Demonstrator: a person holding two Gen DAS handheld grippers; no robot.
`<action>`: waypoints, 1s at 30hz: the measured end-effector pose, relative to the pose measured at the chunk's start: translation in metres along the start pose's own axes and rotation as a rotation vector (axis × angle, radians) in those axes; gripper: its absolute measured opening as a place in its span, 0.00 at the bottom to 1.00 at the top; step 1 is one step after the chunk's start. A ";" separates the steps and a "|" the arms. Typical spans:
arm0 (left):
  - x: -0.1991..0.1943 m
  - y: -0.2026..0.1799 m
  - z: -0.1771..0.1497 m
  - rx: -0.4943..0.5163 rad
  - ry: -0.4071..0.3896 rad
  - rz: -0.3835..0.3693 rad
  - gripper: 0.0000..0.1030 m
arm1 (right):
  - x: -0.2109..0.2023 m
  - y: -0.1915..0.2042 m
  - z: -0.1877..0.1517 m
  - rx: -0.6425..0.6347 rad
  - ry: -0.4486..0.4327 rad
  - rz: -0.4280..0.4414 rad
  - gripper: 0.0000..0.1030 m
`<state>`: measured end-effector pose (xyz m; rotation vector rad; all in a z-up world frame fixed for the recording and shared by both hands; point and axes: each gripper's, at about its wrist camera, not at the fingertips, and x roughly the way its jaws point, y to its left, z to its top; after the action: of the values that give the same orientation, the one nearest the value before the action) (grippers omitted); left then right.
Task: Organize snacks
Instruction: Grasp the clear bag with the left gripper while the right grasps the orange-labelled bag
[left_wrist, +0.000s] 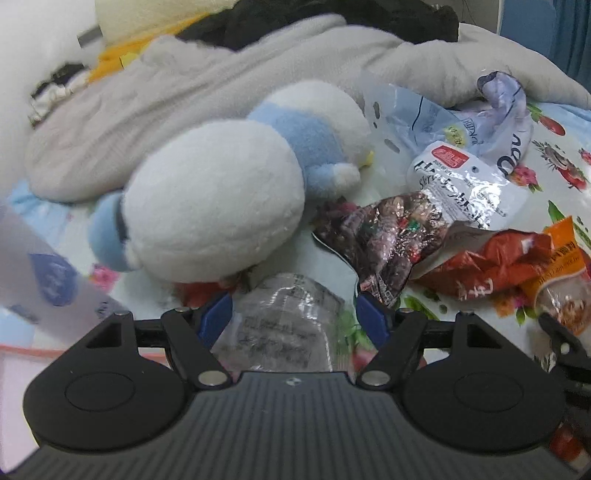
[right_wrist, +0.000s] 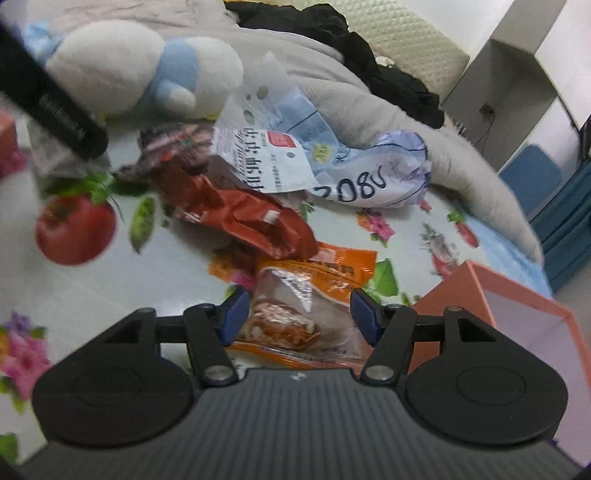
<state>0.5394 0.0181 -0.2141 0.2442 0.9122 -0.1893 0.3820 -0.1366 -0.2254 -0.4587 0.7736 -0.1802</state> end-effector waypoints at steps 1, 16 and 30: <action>0.006 0.001 0.000 -0.004 0.010 -0.003 0.76 | 0.001 0.004 -0.001 -0.011 0.007 -0.005 0.61; 0.009 -0.004 -0.019 0.026 0.023 0.079 0.57 | 0.001 0.013 -0.003 -0.026 -0.005 0.011 0.30; -0.073 -0.027 -0.070 -0.136 0.021 0.010 0.43 | -0.048 -0.003 -0.030 -0.008 -0.006 0.057 0.15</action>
<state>0.4360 0.0166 -0.2003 0.1250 0.9406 -0.1151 0.3267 -0.1337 -0.2123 -0.4438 0.7809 -0.1222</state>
